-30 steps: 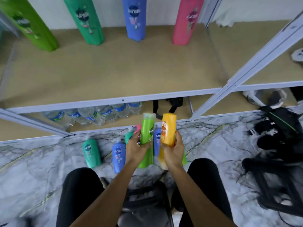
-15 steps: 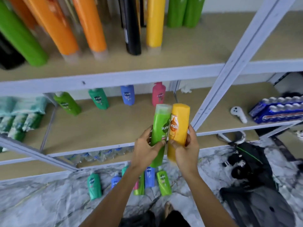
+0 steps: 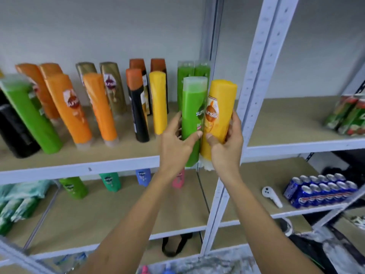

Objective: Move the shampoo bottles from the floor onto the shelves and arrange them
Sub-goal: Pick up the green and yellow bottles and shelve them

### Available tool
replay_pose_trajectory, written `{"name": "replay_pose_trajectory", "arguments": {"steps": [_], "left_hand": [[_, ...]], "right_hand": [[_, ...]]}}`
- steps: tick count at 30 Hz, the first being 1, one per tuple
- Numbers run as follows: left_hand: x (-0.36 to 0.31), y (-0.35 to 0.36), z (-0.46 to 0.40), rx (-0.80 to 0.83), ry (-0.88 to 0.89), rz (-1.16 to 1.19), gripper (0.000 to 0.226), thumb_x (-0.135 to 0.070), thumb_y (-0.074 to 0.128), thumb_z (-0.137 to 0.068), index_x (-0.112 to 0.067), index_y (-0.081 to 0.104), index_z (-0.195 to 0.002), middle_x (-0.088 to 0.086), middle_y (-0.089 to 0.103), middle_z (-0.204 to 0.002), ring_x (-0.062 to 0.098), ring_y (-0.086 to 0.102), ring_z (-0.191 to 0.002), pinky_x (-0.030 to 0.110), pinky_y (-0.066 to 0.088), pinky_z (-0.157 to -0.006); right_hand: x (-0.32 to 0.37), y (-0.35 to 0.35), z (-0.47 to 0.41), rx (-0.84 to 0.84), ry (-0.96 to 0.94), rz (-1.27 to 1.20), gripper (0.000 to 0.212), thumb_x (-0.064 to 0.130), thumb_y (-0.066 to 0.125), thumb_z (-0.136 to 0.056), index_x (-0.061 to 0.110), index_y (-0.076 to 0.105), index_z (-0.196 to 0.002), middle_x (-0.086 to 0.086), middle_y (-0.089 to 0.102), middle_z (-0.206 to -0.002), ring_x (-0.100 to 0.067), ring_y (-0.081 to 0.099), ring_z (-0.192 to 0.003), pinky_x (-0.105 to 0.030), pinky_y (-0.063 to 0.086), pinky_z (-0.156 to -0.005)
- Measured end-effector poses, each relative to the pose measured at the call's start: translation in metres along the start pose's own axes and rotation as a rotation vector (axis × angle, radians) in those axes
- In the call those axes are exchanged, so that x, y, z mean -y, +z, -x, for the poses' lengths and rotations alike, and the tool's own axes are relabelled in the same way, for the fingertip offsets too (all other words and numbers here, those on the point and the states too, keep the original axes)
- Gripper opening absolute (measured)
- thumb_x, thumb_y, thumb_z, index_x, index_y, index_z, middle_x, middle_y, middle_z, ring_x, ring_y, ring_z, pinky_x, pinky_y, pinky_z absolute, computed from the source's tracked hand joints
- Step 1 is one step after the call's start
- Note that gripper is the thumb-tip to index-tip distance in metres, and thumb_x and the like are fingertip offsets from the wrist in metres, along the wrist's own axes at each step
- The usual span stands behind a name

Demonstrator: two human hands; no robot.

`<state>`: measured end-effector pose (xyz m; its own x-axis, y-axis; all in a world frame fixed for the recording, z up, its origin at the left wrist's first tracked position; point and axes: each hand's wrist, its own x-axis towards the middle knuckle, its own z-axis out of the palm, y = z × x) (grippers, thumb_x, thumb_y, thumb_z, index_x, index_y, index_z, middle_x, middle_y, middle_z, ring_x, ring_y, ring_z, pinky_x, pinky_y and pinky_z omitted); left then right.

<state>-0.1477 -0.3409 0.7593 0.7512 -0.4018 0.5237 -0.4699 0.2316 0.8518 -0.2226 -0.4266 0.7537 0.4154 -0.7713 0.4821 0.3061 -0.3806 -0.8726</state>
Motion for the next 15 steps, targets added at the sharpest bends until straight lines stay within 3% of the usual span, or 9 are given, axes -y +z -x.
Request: {"name": "replay_pose_trajectory", "arguments": {"steps": [4, 7, 11, 15], "left_hand": [[0.024, 0.019, -0.035, -0.070, 0.032, -0.043, 0.061, -0.009, 0.079, -0.072, -0.025, 0.056, -0.126, -0.015, 0.069, -0.107, 0.003, 0.066, -0.098, 0.030, 0.055, -0.089], [0.051, 0.029, -0.049, -0.084, 0.004, -0.071, 0.063, -0.014, 0.078, -0.074, -0.029, 0.052, -0.129, -0.016, 0.066, -0.113, 0.003, 0.063, -0.105, 0.036, 0.052, -0.095], [0.070, 0.036, -0.061, -0.142, -0.019, -0.169, 0.070, -0.026, 0.078, -0.076, -0.032, 0.042, -0.137, -0.014, 0.062, -0.122, 0.003, 0.058, -0.113, 0.031, 0.048, -0.100], [0.083, 0.039, -0.070, -0.070, -0.106, -0.242, 0.070, -0.030, 0.078, -0.078, -0.027, 0.041, -0.137, -0.014, 0.062, -0.114, 0.004, 0.057, -0.105, 0.020, 0.045, -0.090]], "right_hand": [[-0.011, 0.012, -0.036, 0.034, -0.021, 0.056, 0.072, -0.009, 0.057, -0.078, 0.023, 0.040, -0.140, 0.004, 0.059, -0.120, -0.008, 0.059, -0.104, -0.025, 0.052, -0.085], [-0.030, 0.015, -0.052, 0.026, -0.021, 0.134, 0.067, -0.007, 0.055, -0.081, 0.023, 0.037, -0.139, 0.002, 0.056, -0.118, -0.014, 0.057, -0.101, -0.034, 0.052, -0.087], [-0.049, 0.020, -0.071, 0.013, 0.001, 0.183, 0.075, 0.001, 0.059, -0.087, 0.029, 0.026, -0.148, 0.004, 0.045, -0.142, -0.011, 0.049, -0.118, -0.030, 0.043, -0.099], [-0.063, 0.021, -0.083, 0.100, 0.038, 0.195, 0.078, 0.015, 0.059, -0.093, 0.044, 0.012, -0.149, 0.009, 0.038, -0.150, -0.011, 0.045, -0.126, -0.032, 0.040, -0.103]]}}
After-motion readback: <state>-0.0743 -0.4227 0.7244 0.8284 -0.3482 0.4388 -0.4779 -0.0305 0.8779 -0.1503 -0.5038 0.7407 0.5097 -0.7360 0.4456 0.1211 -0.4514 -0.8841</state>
